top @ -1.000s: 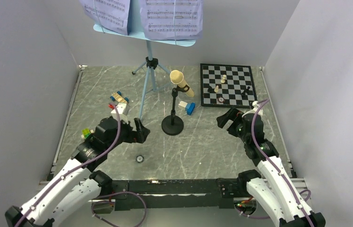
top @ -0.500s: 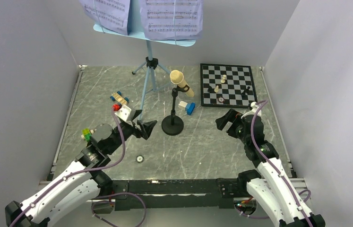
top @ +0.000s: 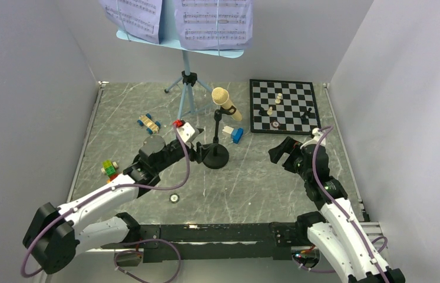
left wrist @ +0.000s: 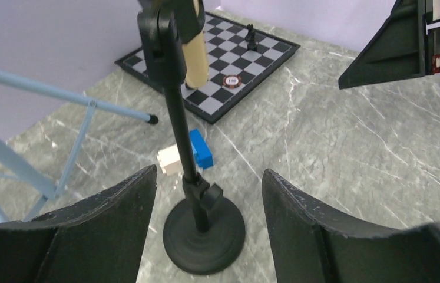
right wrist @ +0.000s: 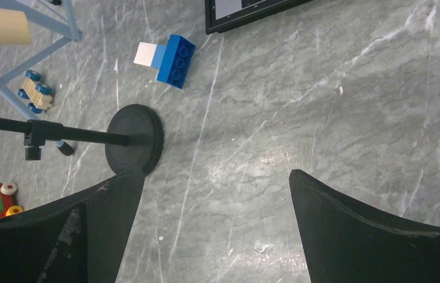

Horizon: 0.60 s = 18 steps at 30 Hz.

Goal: Pack up the instrument practice props

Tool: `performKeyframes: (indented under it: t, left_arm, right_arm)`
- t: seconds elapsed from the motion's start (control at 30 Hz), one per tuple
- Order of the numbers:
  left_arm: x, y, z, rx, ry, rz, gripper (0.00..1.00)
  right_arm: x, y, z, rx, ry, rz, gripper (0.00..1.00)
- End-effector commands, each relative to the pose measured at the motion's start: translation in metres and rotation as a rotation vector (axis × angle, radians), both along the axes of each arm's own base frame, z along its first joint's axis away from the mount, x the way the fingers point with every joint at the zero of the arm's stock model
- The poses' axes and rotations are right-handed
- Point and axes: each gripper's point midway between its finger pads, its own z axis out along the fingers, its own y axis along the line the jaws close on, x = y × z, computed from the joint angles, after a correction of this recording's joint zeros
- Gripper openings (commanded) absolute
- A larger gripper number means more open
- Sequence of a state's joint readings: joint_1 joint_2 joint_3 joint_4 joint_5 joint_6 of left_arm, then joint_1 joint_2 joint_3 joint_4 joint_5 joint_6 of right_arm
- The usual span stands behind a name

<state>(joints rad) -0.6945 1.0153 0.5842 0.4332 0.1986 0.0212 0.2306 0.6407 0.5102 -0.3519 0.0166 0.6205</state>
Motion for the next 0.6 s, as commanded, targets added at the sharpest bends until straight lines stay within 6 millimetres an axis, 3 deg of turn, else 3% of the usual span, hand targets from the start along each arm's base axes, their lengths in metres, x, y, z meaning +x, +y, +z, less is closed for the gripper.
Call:
performKeyframes:
  t: [0.0,0.3,0.57]
  left_arm:
    - [0.008,-0.020,0.053,-0.065,-0.177,-0.064,0.70]
    - [0.042,-0.046,0.042,-0.016,-0.178,-0.060,0.65]
    - [0.060,-0.054,0.033,0.003,-0.173,-0.035,0.48]
  right_arm:
    - [-0.001,0.007,0.008,0.016,-0.035,0.038,1.00]
    - [0.002,0.008,0.006,0.008,-0.021,0.043,1.00]
    - [0.003,0.008,0.005,0.005,-0.016,0.041,1.00]
